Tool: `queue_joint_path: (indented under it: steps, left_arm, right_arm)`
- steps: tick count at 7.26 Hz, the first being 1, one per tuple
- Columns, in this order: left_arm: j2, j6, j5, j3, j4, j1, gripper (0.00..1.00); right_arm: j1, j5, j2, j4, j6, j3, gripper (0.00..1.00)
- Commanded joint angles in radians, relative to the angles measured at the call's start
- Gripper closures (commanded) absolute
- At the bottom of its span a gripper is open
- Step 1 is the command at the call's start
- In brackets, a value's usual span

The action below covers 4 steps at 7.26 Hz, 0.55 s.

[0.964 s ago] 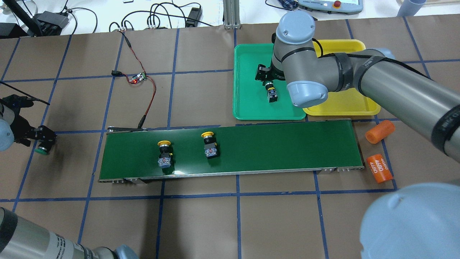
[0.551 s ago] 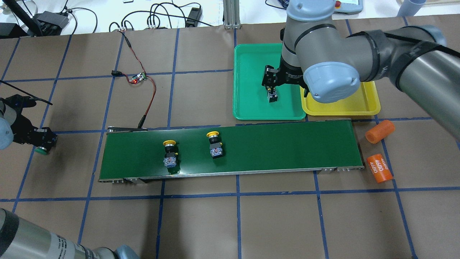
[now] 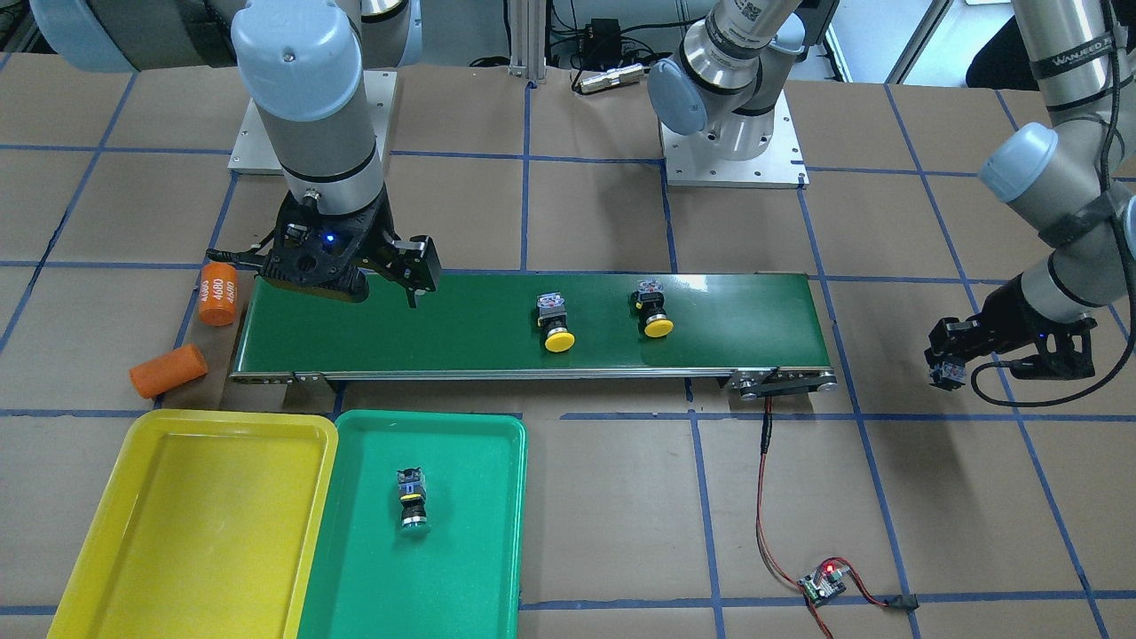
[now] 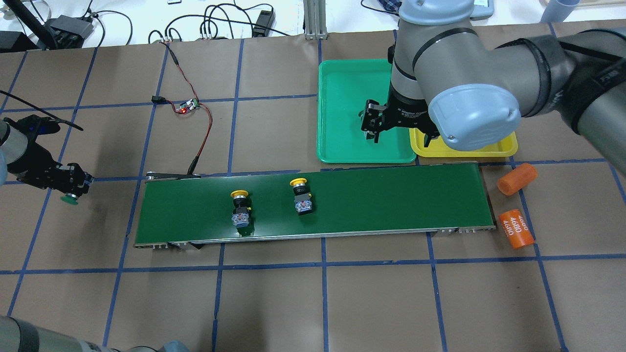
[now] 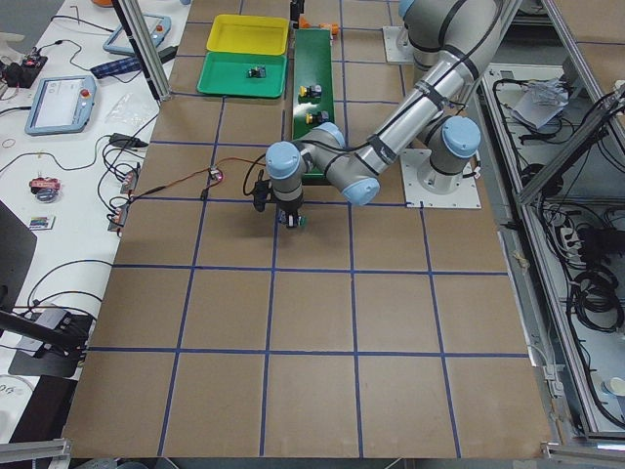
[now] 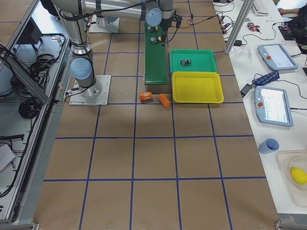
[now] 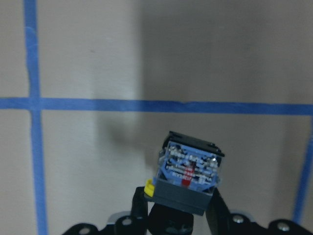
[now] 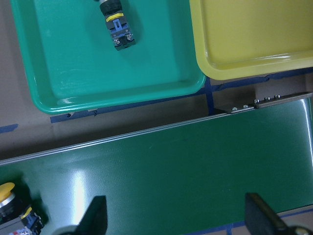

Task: Sort buttons by color to trays
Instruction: 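Release the green button in the green tray while the left grasps another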

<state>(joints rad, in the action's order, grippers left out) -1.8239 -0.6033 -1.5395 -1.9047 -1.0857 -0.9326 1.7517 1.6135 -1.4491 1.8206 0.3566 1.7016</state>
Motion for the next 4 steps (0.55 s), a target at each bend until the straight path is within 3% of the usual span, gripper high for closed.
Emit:
queue_joint_path:
  steps: [1,4]
  left_arm:
    - [0.134,0.220,0.050,-0.075,-0.060,-0.107,1.00]
    - [0.202,0.570,0.051,-0.154,-0.048,-0.346,1.00]
  right_arm:
    - [0.000,-0.001,0.001,-0.003,-0.002,0.004,0.00]
    - [0.003,-0.015,-0.002,0.008,-0.007,0.078,0.00]
